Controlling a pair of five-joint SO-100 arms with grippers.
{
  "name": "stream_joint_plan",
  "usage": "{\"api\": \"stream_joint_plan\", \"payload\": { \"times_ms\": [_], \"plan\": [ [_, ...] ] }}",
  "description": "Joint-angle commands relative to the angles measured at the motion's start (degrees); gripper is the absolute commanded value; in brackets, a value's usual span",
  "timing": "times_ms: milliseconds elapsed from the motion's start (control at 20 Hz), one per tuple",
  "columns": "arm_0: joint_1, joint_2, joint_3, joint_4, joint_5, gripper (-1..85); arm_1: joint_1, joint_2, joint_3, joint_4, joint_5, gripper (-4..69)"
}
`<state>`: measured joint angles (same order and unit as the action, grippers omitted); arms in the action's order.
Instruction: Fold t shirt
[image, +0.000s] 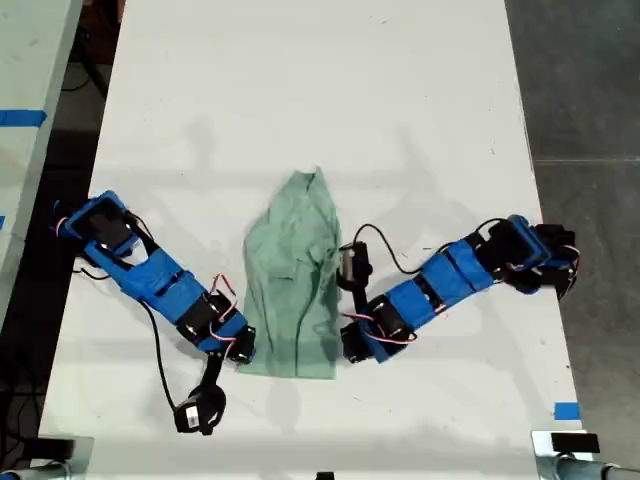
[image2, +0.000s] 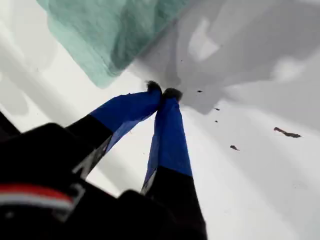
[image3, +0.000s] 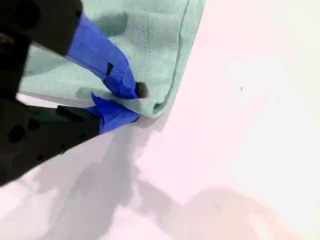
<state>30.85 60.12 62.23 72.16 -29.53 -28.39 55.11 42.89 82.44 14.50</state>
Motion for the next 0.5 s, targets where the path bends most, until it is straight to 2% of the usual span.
{"api": "stream_joint_plan", "payload": {
  "times_ms": [0,150,300,350,400,450],
  "plan": [
    [0.5,7.7,-3.5,4.5,-1.3,0.0,-0.4,9.5,-3.0,-0.9,-4.7,0.8],
    [-2.0,15.3,-4.0,10.5,-0.5,0.0,2.0,16.3,-2.9,-2.3,-11.0,0.8],
    [-3.6,17.8,-3.4,11.5,1.6,0.0,3.3,16.5,-2.5,-3.7,-12.0,0.4],
    [-3.7,16.6,-3.6,11.2,1.6,0.0,3.3,14.3,-2.5,-5.8,-12.1,1.9],
    [-3.6,15.0,-3.7,10.5,1.7,0.0,3.3,11.2,-3.3,-8.3,-12.7,9.1],
    [-3.4,13.2,-4.3,9.7,1.8,0.0,3.3,8.3,-3.3,-11.0,-12.9,12.7]
  ]
}}
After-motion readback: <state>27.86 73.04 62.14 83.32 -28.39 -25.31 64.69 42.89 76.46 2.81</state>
